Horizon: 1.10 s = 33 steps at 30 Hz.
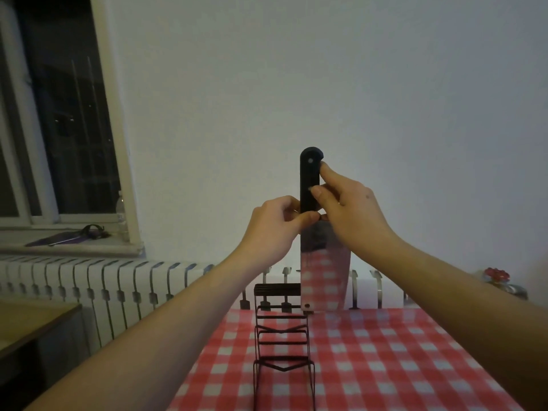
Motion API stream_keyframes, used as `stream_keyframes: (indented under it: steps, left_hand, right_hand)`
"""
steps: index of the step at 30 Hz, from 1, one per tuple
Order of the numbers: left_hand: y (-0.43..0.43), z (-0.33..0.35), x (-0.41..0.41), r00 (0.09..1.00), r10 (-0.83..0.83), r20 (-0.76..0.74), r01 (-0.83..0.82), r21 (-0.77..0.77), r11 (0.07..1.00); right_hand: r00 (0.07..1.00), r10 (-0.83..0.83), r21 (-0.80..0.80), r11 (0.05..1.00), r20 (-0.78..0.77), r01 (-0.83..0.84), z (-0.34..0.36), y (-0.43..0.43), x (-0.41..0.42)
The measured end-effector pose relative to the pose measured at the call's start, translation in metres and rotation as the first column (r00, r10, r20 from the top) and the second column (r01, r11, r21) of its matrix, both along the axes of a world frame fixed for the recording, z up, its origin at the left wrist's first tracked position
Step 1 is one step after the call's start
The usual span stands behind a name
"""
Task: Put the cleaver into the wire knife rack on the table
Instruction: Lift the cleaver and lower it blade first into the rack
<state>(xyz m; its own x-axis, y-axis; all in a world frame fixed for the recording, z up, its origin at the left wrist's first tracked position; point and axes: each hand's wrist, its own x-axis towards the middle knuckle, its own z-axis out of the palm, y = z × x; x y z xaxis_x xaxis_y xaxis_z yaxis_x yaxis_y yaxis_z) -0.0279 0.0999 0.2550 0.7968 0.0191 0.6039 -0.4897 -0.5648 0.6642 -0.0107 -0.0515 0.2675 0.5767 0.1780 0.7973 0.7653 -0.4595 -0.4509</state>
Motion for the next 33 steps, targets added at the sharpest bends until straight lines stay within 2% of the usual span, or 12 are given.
stream_keyframes:
  steps: [17,33]
  left_hand:
    - [0.034,0.013,0.004,0.991,0.087,0.102,-0.085,-0.02,0.996]
    - [0.063,0.004,0.013,0.988,0.07,0.141,-0.066,-0.034,0.997]
  right_hand:
    - [0.997,0.062,0.005,0.998,0.046,-0.062,0.02,0.037,0.005]
    - [0.994,0.093,0.008,0.996,0.065,-0.094,0.014,0.064,0.015]
